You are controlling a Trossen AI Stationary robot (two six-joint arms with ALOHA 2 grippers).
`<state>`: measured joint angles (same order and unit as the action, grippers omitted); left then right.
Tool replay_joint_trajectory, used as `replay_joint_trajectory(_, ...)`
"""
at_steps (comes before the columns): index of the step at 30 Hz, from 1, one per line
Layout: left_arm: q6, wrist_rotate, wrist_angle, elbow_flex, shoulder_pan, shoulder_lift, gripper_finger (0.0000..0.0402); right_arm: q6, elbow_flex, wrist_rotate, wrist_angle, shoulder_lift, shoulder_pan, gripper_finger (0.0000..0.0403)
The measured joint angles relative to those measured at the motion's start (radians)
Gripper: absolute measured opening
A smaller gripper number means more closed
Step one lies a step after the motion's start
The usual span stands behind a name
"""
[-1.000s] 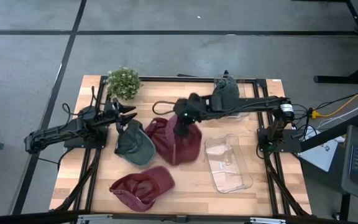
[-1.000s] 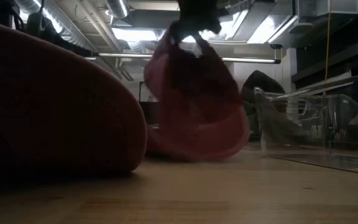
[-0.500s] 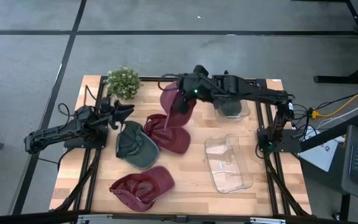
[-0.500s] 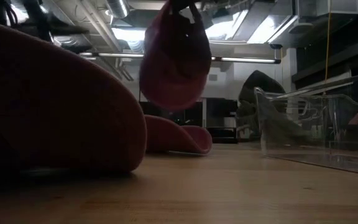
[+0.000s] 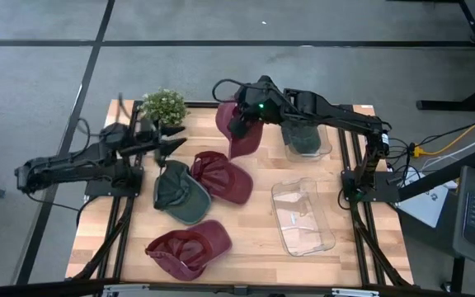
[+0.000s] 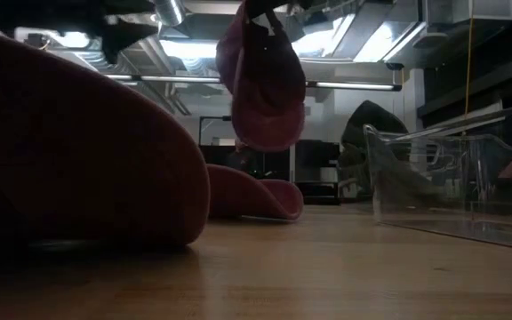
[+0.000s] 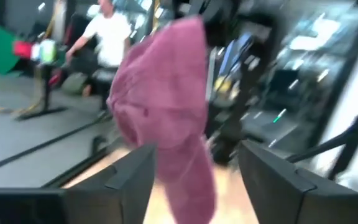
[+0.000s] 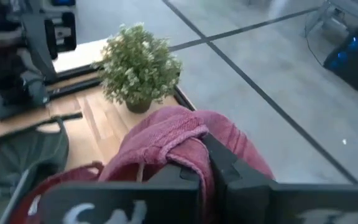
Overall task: Pick & Place hat
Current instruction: Put the right red cap into the bottom transparent bin
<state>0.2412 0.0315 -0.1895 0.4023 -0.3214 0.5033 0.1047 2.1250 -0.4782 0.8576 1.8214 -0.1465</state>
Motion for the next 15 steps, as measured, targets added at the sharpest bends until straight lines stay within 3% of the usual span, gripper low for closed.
replay_joint_trajectory(9, -0.202, -0.097, 0.027, 0.294, 0.0, 0.392, 0.0296, 0.197, -0.006, 0.002, -0.007, 0.013, -0.077, 0.0)
replay_joint_trajectory(15, -0.281, -0.128, 0.033, 0.441, 0.005, 0.572, 0.031, 0.236, -0.006, 0.026, -0.005, 0.029, -0.109, 0.0)
